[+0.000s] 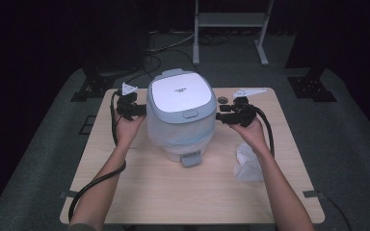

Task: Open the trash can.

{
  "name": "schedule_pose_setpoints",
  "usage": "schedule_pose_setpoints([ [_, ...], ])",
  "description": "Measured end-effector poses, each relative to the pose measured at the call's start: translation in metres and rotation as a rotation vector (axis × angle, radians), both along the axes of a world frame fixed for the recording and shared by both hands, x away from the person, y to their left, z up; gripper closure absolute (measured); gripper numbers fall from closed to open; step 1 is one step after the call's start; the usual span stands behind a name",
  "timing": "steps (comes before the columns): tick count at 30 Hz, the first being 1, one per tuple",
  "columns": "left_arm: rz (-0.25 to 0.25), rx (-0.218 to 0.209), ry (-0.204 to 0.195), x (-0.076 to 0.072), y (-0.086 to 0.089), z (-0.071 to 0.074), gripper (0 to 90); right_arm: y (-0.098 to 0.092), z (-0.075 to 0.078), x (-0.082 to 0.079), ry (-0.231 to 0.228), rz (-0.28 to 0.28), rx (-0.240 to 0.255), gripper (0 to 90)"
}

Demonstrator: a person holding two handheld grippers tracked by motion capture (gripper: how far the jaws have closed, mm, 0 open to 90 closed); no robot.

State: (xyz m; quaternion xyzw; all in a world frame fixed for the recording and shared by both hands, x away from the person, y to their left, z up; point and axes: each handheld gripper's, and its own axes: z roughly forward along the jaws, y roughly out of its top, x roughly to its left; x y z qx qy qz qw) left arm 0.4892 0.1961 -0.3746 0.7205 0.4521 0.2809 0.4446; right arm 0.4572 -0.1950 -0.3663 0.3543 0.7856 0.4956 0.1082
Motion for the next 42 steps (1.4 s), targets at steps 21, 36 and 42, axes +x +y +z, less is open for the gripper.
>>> schedule_pose_setpoints([
  [21, -0.021, -0.041, -0.034, -0.051, 0.04, -0.002, 13.8, -0.024, 0.0, -0.025, -0.009, -0.037, 0.003, 25.3],
  [36, -0.215, -0.107, -0.041, -0.153, 0.027, -0.028, 13.9, -0.071, -0.012, -0.08, -0.01, -0.075, -0.034, 25.3],
  [42, -0.299, -0.11, -0.012, -0.178, 0.008, -0.036, 14.9, -0.08, -0.015, -0.094, -0.024, -0.077, -0.021, 25.3],
])
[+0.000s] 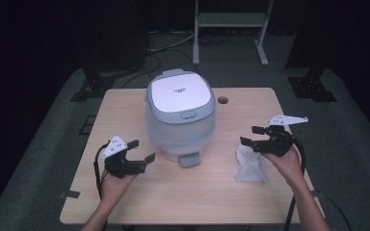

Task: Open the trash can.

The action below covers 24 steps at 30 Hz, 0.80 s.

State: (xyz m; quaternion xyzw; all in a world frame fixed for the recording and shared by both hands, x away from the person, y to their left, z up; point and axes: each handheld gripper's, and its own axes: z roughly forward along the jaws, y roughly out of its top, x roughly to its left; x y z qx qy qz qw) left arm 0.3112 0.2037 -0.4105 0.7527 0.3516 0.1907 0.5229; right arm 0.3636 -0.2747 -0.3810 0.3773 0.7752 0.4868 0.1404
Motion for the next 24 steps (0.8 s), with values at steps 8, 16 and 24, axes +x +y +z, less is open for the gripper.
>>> schedule_pose_setpoints([
  [8, -0.112, 0.014, 0.028, -0.013, -0.024, -0.011, 33.1, -0.006, -0.001, -0.011, 0.004, 0.002, -0.008, 25.2],
  [16, -0.171, 0.056, 0.03, -0.009, -0.05, -0.019, 49.7, -0.011, -0.006, -0.021, 0.002, -0.008, -0.016, 24.8],
  [24, -0.171, 0.103, 0.042, -0.005, -0.078, -0.033, 67.8, -0.018, -0.013, -0.034, 0.003, -0.002, -0.023, 24.8],
])
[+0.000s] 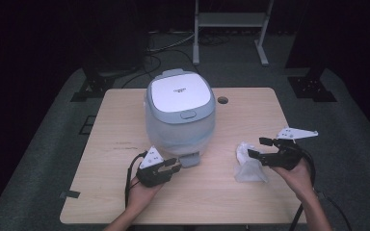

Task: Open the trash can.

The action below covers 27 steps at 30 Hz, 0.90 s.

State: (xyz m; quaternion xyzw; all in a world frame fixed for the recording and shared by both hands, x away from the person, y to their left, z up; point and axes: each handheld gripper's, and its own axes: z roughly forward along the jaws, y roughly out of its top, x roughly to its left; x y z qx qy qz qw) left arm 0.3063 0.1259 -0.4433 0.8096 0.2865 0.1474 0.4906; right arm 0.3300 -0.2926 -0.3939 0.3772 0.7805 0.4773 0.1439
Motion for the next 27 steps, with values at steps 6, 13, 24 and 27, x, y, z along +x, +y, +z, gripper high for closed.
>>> schedule_pose_setpoints([
  [6, 0.027, 0.057, -0.004, 0.008, -0.014, -0.01, 78.0, -0.007, -0.003, -0.008, 0.0, -0.007, 0.01, 24.8],
  [13, 0.039, 0.08, -0.023, 0.014, -0.028, -0.02, 83.7, -0.012, -0.008, -0.012, 0.004, -0.009, 0.03, 24.8],
  [24, 0.074, 0.088, -0.029, 0.022, -0.035, -0.025, 83.7, -0.008, -0.012, -0.017, 0.002, 0.005, -0.023, 24.8],
  [27, 0.081, 0.1, -0.054, 0.019, -0.037, -0.027, 83.7, -0.009, -0.015, -0.018, 0.011, -0.002, -0.05, 24.8],
])
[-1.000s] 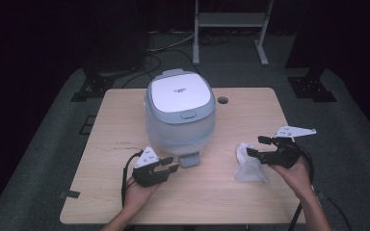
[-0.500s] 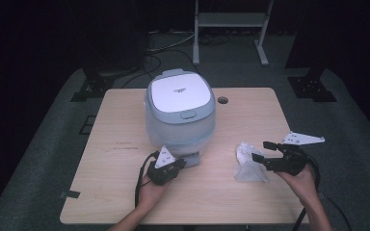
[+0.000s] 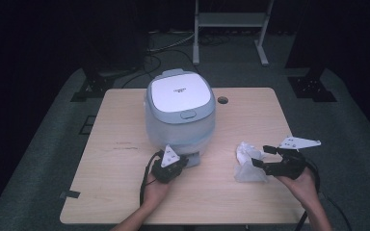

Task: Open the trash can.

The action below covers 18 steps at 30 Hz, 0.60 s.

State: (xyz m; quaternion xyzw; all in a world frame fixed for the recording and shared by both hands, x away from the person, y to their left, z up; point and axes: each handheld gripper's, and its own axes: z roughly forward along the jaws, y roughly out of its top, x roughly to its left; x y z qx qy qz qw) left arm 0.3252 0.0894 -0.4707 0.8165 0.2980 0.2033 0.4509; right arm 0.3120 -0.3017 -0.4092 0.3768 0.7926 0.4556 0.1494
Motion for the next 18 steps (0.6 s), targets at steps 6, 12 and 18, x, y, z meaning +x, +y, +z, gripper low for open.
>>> schedule_pose_setpoints([
  [6, -0.008, 0.013, -0.006, 0.0, 0.0, -0.001, 84.4, -0.004, -0.006, -0.005, 0.01, -0.007, -0.035, 24.8],
  [12, -0.01, 0.047, -0.042, -0.004, -0.003, -0.003, 86.2, -0.004, -0.015, -0.007, 0.026, -0.01, -0.074, 24.8],
  [18, -0.011, 0.068, -0.05, -0.004, -0.005, -0.003, 87.3, 0.002, -0.028, -0.006, 0.056, -0.002, -0.119, 24.8],
])
